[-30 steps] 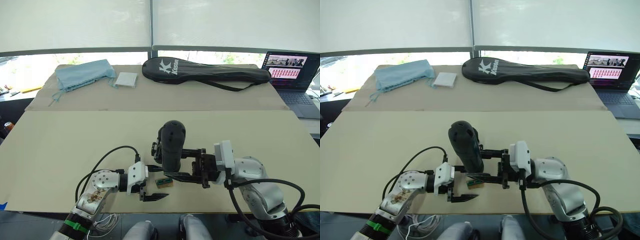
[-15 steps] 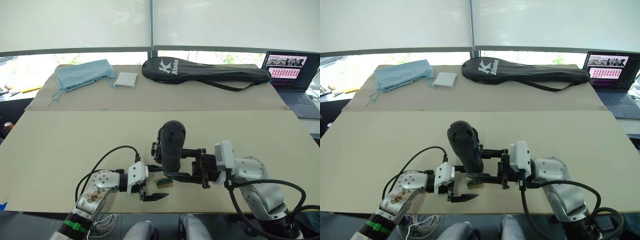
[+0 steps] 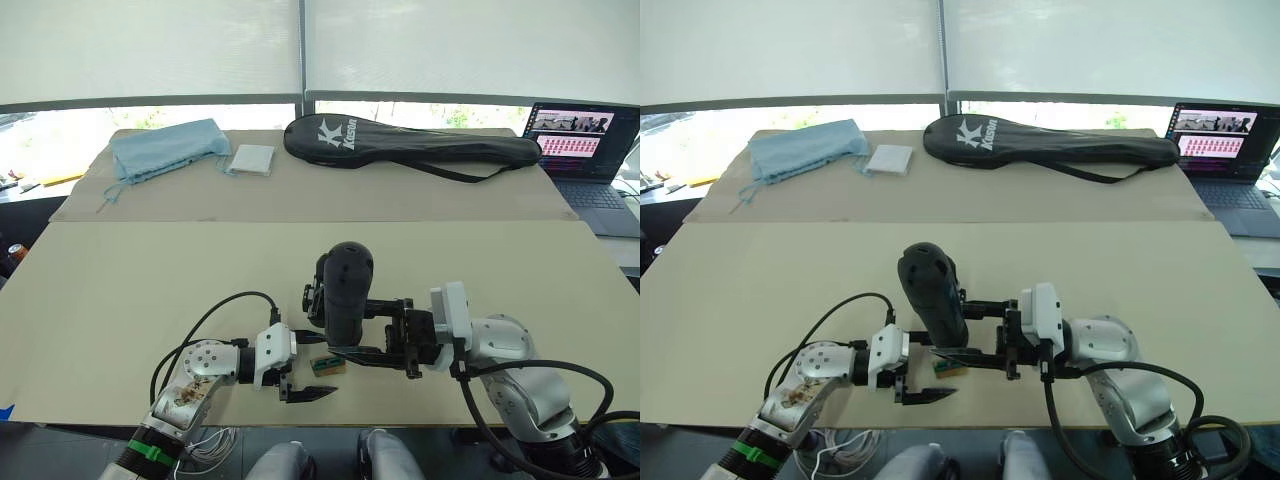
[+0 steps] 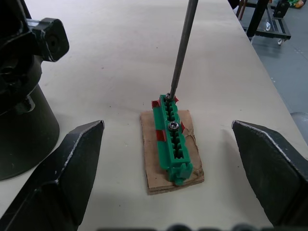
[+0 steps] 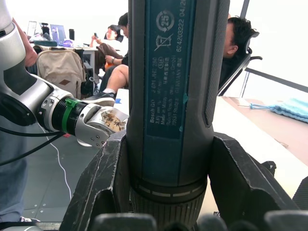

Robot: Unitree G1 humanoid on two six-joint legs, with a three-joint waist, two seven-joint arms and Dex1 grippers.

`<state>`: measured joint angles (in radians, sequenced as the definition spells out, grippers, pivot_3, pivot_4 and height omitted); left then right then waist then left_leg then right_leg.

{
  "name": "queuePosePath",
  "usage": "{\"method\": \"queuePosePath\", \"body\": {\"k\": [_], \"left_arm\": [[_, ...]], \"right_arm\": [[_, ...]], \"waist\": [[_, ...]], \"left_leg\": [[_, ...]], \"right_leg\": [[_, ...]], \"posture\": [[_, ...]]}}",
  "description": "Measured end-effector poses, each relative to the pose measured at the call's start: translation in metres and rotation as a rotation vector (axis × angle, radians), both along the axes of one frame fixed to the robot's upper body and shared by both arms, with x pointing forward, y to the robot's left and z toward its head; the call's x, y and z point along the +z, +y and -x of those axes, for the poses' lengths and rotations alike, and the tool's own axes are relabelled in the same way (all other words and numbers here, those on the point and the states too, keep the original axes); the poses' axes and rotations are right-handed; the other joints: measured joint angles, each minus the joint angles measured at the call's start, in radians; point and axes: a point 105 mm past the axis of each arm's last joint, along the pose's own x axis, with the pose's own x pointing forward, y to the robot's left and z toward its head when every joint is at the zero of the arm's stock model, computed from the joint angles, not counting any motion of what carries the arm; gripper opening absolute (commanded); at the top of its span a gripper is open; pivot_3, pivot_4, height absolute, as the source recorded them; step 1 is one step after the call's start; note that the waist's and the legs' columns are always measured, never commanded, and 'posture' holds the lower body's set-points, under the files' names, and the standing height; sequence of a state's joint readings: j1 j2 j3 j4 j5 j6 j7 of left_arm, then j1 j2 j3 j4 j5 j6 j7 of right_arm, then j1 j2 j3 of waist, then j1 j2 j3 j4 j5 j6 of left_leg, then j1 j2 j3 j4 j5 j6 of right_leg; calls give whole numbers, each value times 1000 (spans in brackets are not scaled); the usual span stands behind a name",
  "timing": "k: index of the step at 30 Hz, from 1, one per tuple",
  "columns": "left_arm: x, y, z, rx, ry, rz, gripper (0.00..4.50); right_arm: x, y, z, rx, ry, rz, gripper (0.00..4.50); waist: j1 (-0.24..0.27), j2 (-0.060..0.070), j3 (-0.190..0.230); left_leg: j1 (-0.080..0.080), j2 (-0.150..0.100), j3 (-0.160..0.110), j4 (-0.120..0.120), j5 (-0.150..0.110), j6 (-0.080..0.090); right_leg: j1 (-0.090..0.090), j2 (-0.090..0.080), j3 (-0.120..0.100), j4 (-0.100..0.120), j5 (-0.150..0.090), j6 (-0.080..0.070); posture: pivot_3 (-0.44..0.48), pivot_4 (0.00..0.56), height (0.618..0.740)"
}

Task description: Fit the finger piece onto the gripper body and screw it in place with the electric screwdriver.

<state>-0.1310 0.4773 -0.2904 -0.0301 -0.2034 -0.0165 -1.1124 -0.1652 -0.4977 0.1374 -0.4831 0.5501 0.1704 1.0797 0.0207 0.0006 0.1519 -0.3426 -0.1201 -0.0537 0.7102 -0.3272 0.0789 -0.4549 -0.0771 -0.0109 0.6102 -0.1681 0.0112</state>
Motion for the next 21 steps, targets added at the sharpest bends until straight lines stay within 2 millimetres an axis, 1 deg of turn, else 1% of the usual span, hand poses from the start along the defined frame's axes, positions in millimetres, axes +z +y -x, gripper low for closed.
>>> {"method": "queuePosePath", "body": {"k": [21], "left_arm": [[0,0,0,-2,-2,1,4500]], "right_arm": [[0,0,0,1,2,-1,1900]], "waist": [[0,0,0]], "left_leg": [[0,0,0,0,0,0]], "right_leg": [[0,0,0,0,0,0]], "posture": [[0,150,740]]}}
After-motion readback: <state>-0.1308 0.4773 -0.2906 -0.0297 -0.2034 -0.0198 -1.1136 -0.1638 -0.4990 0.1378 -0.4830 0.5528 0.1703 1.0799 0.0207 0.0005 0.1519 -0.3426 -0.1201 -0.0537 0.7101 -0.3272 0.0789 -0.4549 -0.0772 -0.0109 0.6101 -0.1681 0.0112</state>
